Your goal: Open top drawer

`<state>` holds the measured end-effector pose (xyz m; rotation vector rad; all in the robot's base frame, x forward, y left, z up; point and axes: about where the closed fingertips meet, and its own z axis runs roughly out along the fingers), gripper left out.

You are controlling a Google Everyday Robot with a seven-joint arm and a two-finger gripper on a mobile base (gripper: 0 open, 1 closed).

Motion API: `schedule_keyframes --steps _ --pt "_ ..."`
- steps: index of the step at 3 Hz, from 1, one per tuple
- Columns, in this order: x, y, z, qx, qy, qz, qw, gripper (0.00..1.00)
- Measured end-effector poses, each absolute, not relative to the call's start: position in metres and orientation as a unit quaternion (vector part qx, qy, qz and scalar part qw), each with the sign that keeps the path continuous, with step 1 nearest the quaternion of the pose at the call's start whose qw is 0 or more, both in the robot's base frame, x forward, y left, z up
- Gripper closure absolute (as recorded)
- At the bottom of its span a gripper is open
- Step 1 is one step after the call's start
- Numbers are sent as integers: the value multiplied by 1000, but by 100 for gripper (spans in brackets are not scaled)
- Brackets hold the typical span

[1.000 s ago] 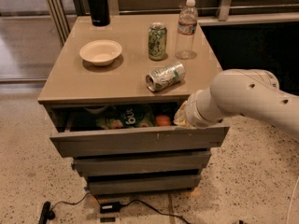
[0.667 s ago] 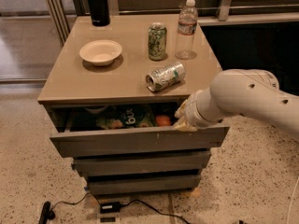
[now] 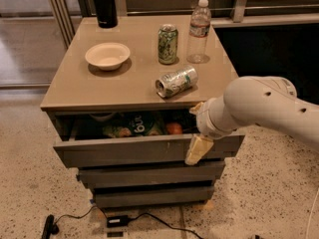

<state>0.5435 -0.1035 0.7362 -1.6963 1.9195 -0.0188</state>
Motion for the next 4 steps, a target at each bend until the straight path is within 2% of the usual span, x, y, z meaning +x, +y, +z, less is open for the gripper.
schedule_keyframes --steps 4 --pt "543 -90 717 -657 711 24 250 0"
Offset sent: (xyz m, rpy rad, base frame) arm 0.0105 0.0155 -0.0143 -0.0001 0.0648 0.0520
